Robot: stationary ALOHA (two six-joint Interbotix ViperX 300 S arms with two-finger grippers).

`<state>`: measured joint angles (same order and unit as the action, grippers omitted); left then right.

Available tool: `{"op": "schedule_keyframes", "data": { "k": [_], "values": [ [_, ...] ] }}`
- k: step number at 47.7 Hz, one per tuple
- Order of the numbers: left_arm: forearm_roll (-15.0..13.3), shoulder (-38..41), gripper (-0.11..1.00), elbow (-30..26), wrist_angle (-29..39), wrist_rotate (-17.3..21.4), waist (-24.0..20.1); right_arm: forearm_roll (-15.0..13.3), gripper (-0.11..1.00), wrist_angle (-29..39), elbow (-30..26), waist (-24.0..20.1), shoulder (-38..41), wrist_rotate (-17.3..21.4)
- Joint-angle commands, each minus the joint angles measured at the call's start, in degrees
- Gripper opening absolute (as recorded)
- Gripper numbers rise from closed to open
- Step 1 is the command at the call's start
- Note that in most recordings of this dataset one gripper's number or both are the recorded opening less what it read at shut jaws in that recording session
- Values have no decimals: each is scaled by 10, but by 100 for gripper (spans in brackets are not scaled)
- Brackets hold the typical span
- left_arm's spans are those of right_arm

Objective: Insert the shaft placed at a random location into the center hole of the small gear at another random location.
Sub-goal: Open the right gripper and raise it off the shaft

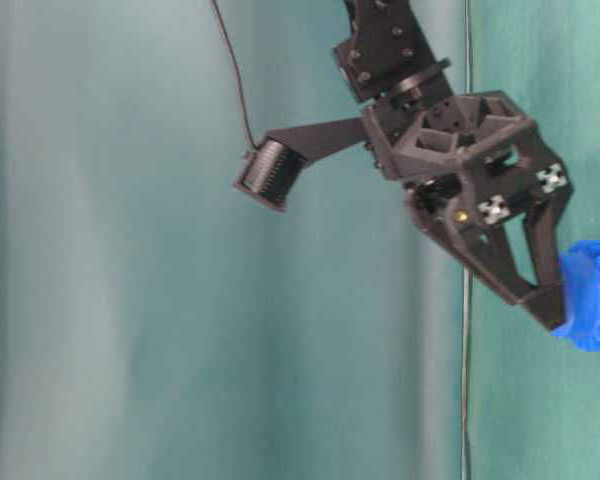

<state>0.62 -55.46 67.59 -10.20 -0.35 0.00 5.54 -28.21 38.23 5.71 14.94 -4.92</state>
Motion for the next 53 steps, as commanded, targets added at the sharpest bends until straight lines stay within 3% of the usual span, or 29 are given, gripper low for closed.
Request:
{"op": "schedule_keyframes", "data": {
  "k": [1,28,53],
  "values": [
    [2,4,0,-12,-4,0,0,1,77,-4,-4,-2,-29,3],
    [2,4,0,-12,-4,0,-1,3,77,20,2,-4,-76,4],
    [2,4,0,-11,-4,0,0,6,77,18,103,-4,-189,6]
  ]
}}
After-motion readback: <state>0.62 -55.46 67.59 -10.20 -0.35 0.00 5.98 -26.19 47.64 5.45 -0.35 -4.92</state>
